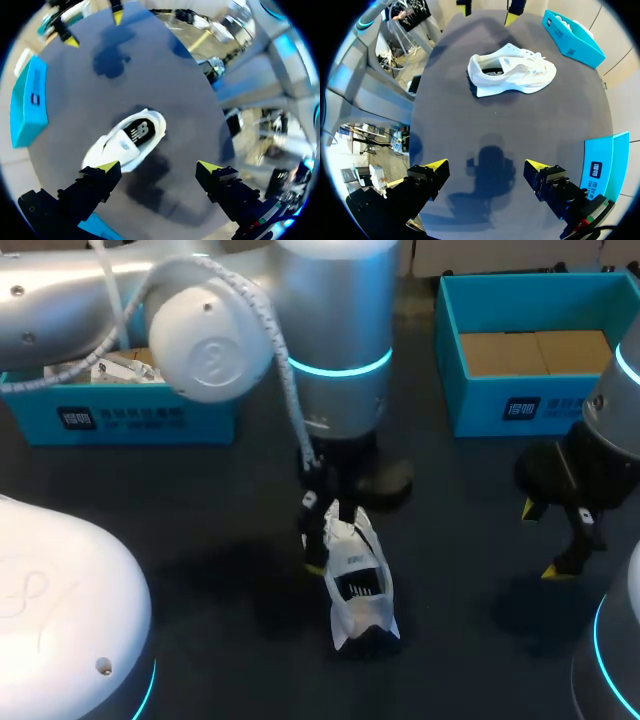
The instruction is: Take the shoe out of the shoebox, open the shoe tongue, remove and reinsert the insole, then place the shoe into the shoebox
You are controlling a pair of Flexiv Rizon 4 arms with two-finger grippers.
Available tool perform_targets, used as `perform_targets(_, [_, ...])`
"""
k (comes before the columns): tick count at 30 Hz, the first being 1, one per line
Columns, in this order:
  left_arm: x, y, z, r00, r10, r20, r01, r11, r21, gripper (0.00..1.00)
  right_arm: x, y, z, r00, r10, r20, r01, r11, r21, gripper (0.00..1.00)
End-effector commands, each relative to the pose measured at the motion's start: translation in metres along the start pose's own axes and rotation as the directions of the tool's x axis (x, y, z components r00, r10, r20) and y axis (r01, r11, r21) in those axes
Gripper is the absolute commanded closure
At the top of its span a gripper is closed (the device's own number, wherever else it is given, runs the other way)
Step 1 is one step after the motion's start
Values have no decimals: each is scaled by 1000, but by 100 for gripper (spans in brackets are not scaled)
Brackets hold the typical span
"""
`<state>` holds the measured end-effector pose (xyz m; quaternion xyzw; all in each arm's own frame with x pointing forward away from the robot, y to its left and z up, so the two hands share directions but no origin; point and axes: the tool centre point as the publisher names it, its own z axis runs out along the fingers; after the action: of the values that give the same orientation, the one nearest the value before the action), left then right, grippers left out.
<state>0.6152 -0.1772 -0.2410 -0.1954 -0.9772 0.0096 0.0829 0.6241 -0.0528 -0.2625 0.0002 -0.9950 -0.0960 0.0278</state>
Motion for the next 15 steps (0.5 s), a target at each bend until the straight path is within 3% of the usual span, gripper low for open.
perform_targets(1, [5,-23,25,934,-355,-41,356,935,6,0,0,0,1,1000,0,2,0,1000,1,0])
perform_targets(6, [18,-32,43,893,-449,-37,450,891,59,0,0,0,1,1000,0,2,0,1000,1,0])
perform_targets(15, [15,-37,67,857,-513,-42,515,853,85,0,0,0,1,1000,0,2,0,1000,1,0])
